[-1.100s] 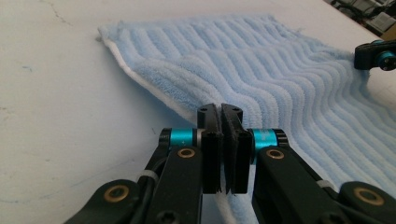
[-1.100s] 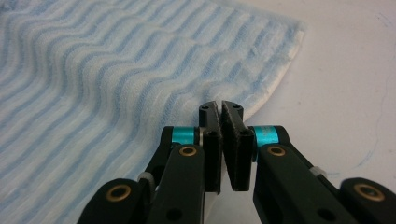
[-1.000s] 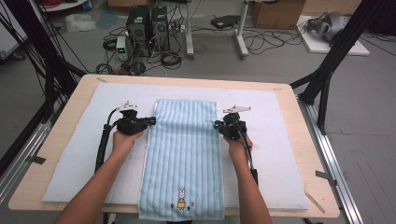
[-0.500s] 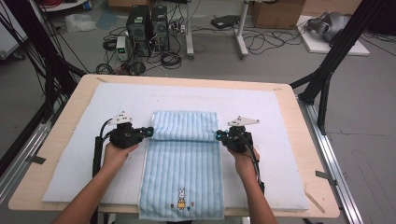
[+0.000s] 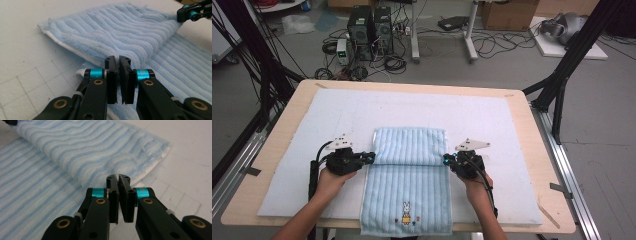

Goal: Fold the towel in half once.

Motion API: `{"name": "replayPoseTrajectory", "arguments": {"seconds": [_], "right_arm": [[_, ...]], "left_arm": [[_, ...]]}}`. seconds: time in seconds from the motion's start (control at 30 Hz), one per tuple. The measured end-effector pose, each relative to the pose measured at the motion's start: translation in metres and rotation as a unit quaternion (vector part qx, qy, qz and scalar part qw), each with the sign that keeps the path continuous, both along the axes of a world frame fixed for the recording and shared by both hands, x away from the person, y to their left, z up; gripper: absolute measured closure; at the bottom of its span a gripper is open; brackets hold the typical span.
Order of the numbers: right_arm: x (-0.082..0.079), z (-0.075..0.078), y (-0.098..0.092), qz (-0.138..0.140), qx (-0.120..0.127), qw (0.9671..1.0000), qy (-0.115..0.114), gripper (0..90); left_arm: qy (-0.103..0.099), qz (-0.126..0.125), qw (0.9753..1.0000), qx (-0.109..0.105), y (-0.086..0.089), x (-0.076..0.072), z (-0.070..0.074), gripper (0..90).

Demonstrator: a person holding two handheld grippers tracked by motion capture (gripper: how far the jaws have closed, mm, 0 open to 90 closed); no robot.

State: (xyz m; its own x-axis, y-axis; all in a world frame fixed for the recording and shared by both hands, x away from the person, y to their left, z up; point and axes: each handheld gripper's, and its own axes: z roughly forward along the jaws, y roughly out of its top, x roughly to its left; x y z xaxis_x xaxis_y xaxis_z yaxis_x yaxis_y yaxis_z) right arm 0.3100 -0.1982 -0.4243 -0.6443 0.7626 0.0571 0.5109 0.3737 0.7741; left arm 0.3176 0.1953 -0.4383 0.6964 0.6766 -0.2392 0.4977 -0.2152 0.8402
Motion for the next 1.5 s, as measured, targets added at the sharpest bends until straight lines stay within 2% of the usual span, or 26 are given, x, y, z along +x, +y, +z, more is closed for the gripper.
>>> {"name": "replayPoseTrajectory", "arguments": {"seconds": [0.03, 0.1, 0.17, 0.2, 0.27, 0.43, 0.5, 0.63, 0.7, 0.77, 0.83, 0.9, 0.93, 1.0, 1.07, 1.1, 1.13, 1.17, 1.2, 1.23, 1.3, 1.33, 1.5], "right_arm": [[-0.001, -0.001, 0.001, 0.0, -0.005, 1.0, 0.003, 85.2], [0.001, -0.001, 0.001, -0.008, -0.005, 1.0, 0.004, 72.5], [0.003, 0.002, 0.001, -0.021, -0.012, 0.9997, -0.004, 65.9], [0.004, 0.004, 0.001, -0.025, -0.011, 0.9996, -0.004, 62.7], [0.009, 0.006, 0.001, -0.034, -0.007, 0.9994, -0.007, 57.8], [0.028, 0.009, -0.001, -0.061, 0.002, 0.9981, 0.004, 44.0], [0.038, 0.008, 0.001, -0.068, -0.016, 0.9976, 0.006, 41.5], [0.053, 0.004, 0.005, -0.074, -0.031, 0.9967, 0.017, 34.6], [0.062, 0.003, 0.008, -0.071, -0.034, 0.9966, 0.025, 32.4], [0.071, 0.001, 0.014, -0.07, -0.04, 0.9962, 0.033, 31.1], [0.079, -0.001, 0.02, -0.072, -0.044, 0.9954, 0.046, 30.6], [0.085, -0.004, 0.026, -0.068, -0.052, 0.9951, 0.05, 32.9], [0.087, -0.005, 0.029, -0.065, -0.063, 0.9947, 0.048, 35.6], [0.089, -0.009, 0.034, -0.058, -0.092, 0.993, 0.045, 46.2], [0.09, -0.011, 0.036, -0.051, -0.092, 0.9934, 0.045, 53.7], [0.09, -0.011, 0.036, -0.044, -0.092, 0.9938, 0.045, 57.5], [0.09, -0.011, 0.037, -0.039, -0.092, 0.9941, 0.044, 64.8], [0.09, -0.01, 0.037, -0.026, -0.083, 0.9949, 0.052, 75.0], [0.089, -0.01, 0.038, -0.013, -0.083, 0.9951, 0.052, 82.2], [0.088, -0.01, 0.04, -0.003, -0.091, 0.9947, 0.048, 85.2], [0.086, -0.009, 0.043, 0.001, -0.108, 0.9936, 0.034, 85.9], [0.085, -0.008, 0.043, -0.001, -0.106, 0.9939, 0.031, 85.9], [0.081, 0.003, 0.035, -0.007, -0.069, 0.9976, 0.007, 85.8]], "left_arm": [[0.007, 0.008, 0.9999, -0.004, 0.001, 0.001, -0.001, 77.0], [0.024, 0.027, 0.9993, -0.01, 0.002, 0.007, -0.002, 57.0], [0.032, 0.04, 0.9984, -0.024, 0.004, 0.013, -0.001, 49.5], [0.031, 0.049, 0.9977, -0.035, 0.004, 0.016, 0.0, 47.9], [0.026, 0.063, 0.9968, -0.043, 0.005, 0.022, 0.004, 45.7], [0.017, 0.085, 0.9958, -0.03, 0.004, 0.04, 0.009, 40.8], [0.02, 0.094, 0.9948, -0.033, 0.002, 0.047, 0.01, 36.2], [0.03, 0.098, 0.9945, -0.022, -0.002, 0.06, 0.01, 31.2], [0.036, 0.096, 0.9944, -0.026, -0.006, 0.064, 0.006, 31.7], [0.049, 0.091, 0.9946, -0.007, -0.01, 0.069, 0.002, 33.4], [0.055, 0.087, 0.9947, -0.005, -0.015, 0.071, -0.003, 36.3], [0.054, 0.082, 0.9952, 0.0, -0.02, 0.071, -0.005, 40.0], [0.053, 0.073, 0.9959, 0.005, -0.021, 0.072, -0.006, 46.1], [0.044, 0.061, 0.9966, 0.033, -0.027, 0.072, -0.008, 56.3], [0.035, 0.045, 0.9963, 0.065, -0.031, 0.071, -0.01, 69.7], [0.028, 0.046, 0.9956, 0.077, -0.031, 0.071, -0.01, 74.4], [0.026, 0.044, 0.9957, 0.077, -0.03, 0.071, -0.01, 83.1], [0.028, 0.043, 0.996, 0.074, -0.03, 0.071, -0.01, 87.9], [0.027, 0.042, 0.9959, 0.076, -0.029, 0.071, -0.01, 88.8], [0.025, 0.044, 0.9957, 0.077, -0.029, 0.071, -0.01, 88.9], [0.019, 0.047, 0.9963, 0.069, -0.028, 0.07, -0.007, 89.1], [0.015, 0.052, 0.9969, 0.056, -0.027, 0.069, -0.004, 89.1], [-0.007, 0.06, 0.9979, 0.024, -0.019, 0.066, 0.008, 89.3]]}}
